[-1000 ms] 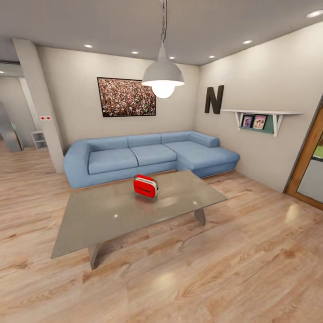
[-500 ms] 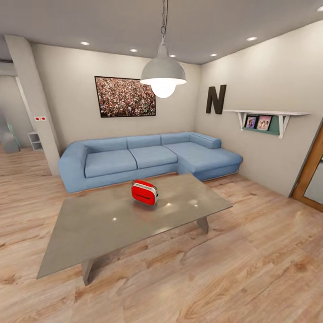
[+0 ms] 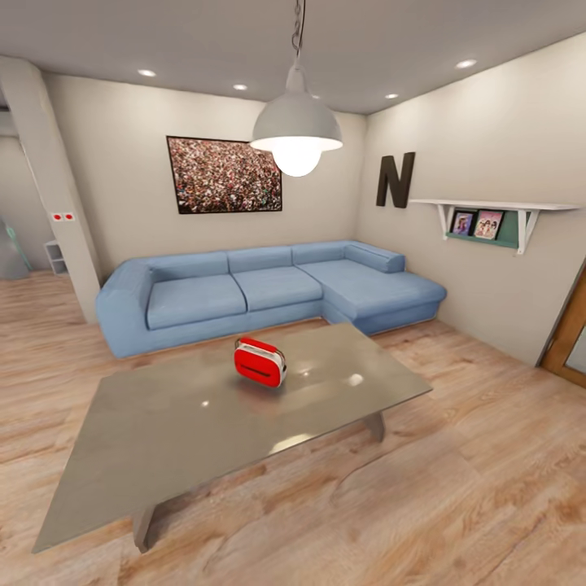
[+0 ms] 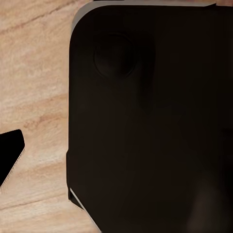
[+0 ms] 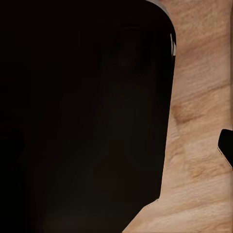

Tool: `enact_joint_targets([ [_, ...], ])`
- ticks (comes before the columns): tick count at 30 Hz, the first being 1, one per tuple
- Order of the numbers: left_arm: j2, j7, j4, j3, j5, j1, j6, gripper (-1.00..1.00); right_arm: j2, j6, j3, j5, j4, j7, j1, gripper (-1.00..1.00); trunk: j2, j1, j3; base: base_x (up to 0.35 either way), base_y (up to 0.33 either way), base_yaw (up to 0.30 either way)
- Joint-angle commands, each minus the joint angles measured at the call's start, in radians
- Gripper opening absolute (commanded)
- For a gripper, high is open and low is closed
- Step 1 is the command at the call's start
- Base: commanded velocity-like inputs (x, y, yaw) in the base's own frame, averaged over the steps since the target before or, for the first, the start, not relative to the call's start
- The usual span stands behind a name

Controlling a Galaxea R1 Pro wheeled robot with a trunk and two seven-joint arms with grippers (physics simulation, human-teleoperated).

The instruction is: Turn on the radio receiver that's on the table in the living room.

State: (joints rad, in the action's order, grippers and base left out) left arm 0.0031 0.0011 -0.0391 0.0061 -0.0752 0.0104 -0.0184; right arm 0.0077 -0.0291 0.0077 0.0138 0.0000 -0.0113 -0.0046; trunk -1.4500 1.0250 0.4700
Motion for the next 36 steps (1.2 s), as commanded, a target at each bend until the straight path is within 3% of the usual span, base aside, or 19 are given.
enact_joint_targets([
  [1,0.0,0.0,0.0,0.0,0.0,0.0,0.0,1.0,0.0,0.0,0.0,0.0,0.0,0.0,0.0,1.0,0.0,0.0,0.0,0.323,0.0,0.0],
  [36,0.0,0.0,-0.001,0.0,0.0,0.0,0.0,1.0,0.0,0.0,0.0,0.0,0.0,-0.001,0.0,1.0,0.0,0.0,0.0,0.324,0.0,0.0],
])
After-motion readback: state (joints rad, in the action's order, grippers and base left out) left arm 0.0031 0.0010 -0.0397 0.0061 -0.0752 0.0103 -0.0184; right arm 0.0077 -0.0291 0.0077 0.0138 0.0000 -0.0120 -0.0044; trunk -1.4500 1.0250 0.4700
